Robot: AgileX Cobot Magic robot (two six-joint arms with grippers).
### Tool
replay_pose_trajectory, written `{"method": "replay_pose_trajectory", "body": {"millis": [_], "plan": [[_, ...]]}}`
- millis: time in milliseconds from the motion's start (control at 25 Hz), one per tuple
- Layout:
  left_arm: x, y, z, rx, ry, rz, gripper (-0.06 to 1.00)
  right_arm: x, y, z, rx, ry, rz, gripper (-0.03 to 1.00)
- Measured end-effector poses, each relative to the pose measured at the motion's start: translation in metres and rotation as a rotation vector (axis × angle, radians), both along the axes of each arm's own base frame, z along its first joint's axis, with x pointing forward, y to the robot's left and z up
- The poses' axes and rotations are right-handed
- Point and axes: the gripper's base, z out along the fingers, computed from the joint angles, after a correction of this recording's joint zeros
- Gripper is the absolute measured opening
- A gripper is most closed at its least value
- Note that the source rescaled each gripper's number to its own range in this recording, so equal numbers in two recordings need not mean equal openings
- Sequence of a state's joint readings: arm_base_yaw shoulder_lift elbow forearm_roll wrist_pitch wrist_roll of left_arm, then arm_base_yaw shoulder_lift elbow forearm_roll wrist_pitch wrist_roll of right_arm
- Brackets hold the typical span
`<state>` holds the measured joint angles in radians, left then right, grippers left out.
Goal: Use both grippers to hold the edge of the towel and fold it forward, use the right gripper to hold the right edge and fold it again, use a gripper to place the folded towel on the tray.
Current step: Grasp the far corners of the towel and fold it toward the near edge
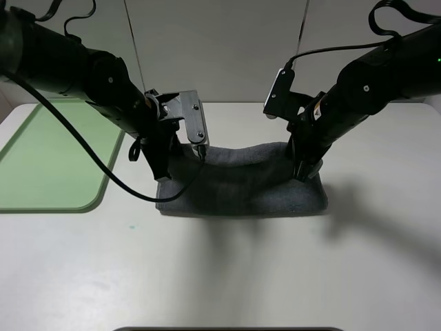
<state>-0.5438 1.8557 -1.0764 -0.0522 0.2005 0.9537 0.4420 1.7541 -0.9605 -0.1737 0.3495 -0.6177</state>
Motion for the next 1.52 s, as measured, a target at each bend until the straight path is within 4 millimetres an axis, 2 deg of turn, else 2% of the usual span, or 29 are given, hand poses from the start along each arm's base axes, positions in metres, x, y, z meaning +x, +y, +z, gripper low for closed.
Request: {"method": "replay_pose_trajectory", "body": {"millis": [480, 600, 680, 720, 760, 840, 880, 960, 1080, 1520], "plan": [[0.008, -0.004, 0.006, -0.055, -0.104, 0.008, 0.01, 0.002, 0.0, -0.004, -0.001, 0.003, -0.004, 0.0], [0.008, -0.004, 0.006, -0.055, -0.105, 0.008, 0.09, 0.003, 0.0, -0.004, -0.003, 0.0, -0.002, 0.0], [0.008, -0.004, 0.006, -0.057, -0.105, 0.01, 0.26, 0.004, 0.0, -0.003, -0.004, -0.015, 0.008, 0.01], [0.008, -0.004, 0.006, -0.062, -0.106, 0.016, 0.36, 0.004, 0.0, -0.002, -0.004, -0.02, 0.011, 0.08], [0.009, -0.004, 0.007, -0.072, -0.112, 0.026, 0.54, 0.005, 0.001, -0.002, 0.003, -0.024, 0.005, 0.19], [0.011, -0.005, 0.009, -0.097, -0.133, 0.045, 0.79, 0.007, 0.002, 0.0, 0.024, -0.034, -0.018, 0.64], [0.012, -0.006, 0.01, -0.11, -0.147, 0.051, 0.87, 0.008, 0.002, 0.001, 0.037, -0.046, -0.031, 0.79], [0.014, -0.007, 0.012, -0.126, -0.173, 0.055, 0.95, 0.009, 0.002, 0.002, 0.041, -0.063, -0.04, 0.92], [0.015, -0.007, 0.013, -0.136, -0.187, 0.059, 0.99, 0.01, 0.002, 0.002, 0.037, -0.075, -0.042, 0.98], [0.013, -0.006, 0.014, -0.136, -0.158, 0.075, 1.0, 0.011, 0.002, 0.003, 0.038, -0.082, -0.042, 1.0]]}}
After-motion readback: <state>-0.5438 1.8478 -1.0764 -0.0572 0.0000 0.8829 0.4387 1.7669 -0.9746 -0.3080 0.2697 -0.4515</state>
